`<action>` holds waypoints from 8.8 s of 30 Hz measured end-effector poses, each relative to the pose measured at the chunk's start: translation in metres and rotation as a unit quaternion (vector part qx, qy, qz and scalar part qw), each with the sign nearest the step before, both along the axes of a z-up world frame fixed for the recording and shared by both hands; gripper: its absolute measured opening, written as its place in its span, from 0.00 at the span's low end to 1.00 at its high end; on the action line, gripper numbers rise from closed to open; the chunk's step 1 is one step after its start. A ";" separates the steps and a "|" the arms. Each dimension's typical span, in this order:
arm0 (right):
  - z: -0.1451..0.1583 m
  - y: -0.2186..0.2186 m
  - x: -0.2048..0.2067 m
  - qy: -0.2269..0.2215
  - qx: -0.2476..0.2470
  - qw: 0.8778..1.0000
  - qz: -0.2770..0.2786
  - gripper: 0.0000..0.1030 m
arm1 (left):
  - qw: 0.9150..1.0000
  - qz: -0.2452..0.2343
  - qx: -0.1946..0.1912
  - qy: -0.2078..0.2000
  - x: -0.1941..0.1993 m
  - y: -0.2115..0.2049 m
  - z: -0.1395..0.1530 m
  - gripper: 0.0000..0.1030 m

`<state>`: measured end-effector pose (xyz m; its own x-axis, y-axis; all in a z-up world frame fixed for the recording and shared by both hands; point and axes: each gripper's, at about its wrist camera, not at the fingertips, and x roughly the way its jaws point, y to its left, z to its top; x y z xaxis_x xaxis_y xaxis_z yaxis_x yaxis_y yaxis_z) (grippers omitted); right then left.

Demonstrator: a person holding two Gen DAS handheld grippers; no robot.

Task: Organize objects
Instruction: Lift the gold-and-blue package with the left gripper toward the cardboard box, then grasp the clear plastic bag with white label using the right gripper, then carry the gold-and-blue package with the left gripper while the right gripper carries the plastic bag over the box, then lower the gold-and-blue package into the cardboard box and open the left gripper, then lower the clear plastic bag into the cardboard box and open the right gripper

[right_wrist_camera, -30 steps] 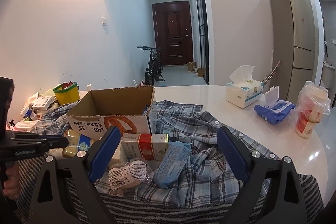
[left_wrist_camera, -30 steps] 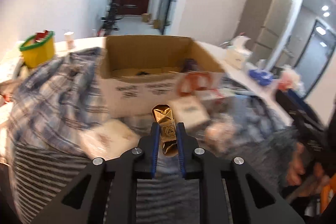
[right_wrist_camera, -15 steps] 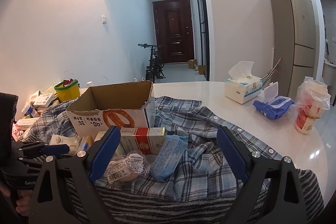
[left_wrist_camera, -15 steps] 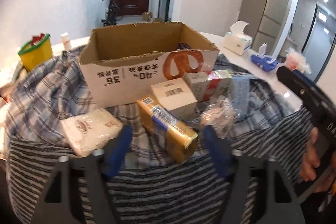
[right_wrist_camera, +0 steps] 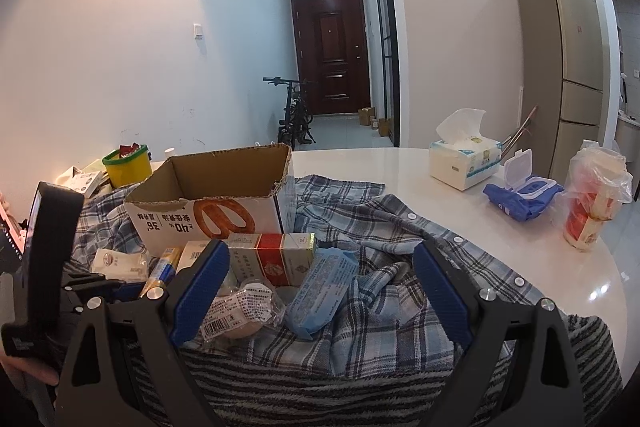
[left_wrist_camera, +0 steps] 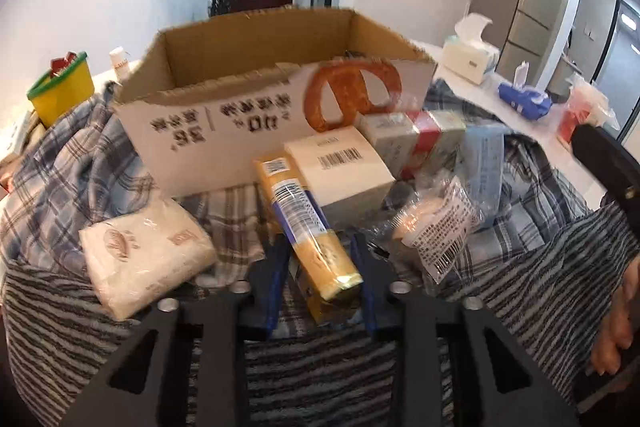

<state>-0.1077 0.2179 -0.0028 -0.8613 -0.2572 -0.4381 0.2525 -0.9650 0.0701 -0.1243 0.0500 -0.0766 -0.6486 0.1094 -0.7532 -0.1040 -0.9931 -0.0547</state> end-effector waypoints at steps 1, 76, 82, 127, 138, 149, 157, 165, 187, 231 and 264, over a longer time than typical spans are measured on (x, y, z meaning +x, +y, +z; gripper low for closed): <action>0.000 0.000 0.000 0.000 0.002 1.000 0.000 0.90 | 1.000 0.000 -0.005 0.023 0.006 -0.002 0.006 0.22; -0.024 -0.044 0.003 -0.006 0.012 0.999 0.039 0.50 | 0.977 0.058 0.050 0.201 0.072 -0.049 0.036 0.16; -0.024 -0.039 0.002 -0.006 0.005 0.999 0.032 0.50 | 0.974 0.063 0.049 0.211 0.076 -0.050 0.037 0.16; 0.214 -0.062 0.008 0.227 -0.071 0.967 0.090 0.50 | 0.908 0.057 0.052 0.412 0.081 -0.057 0.255 0.16; 0.191 -0.077 -0.023 0.192 -0.045 0.977 0.083 0.50 | 0.933 0.079 0.056 0.348 0.041 -0.087 0.211 0.16; 0.169 -0.094 -0.045 0.150 -0.013 0.984 0.098 0.50 | 0.951 0.070 0.075 0.291 -0.008 -0.086 0.196 0.16; 0.133 -0.110 -0.079 0.069 0.007 0.992 0.106 0.50 | 0.966 0.086 0.108 0.218 -0.051 -0.095 0.167 0.16; 0.102 -0.113 -0.119 0.008 0.029 0.995 0.091 0.50 | 0.979 0.089 0.092 0.161 -0.080 -0.091 0.139 0.16; 0.060 -0.125 -0.156 -0.080 0.044 0.991 0.101 0.50 | 0.987 0.137 0.086 0.010 -0.133 -0.098 0.062 0.16; 0.039 -0.130 -0.169 -0.104 0.065 0.988 0.097 0.50 | 0.983 0.162 0.051 0.072 -0.120 -0.099 0.081 0.78; 0.043 -0.118 -0.173 -0.083 0.061 0.993 0.060 0.71 | 0.976 0.154 0.017 0.150 -0.099 -0.090 0.107 0.85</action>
<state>-0.2809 0.1000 0.0399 -0.7410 -0.2907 -0.6053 0.3615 -0.9324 0.0052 -0.2232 -0.0403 0.0299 -0.8459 -0.1043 -0.5230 0.1837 -0.9777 -0.1022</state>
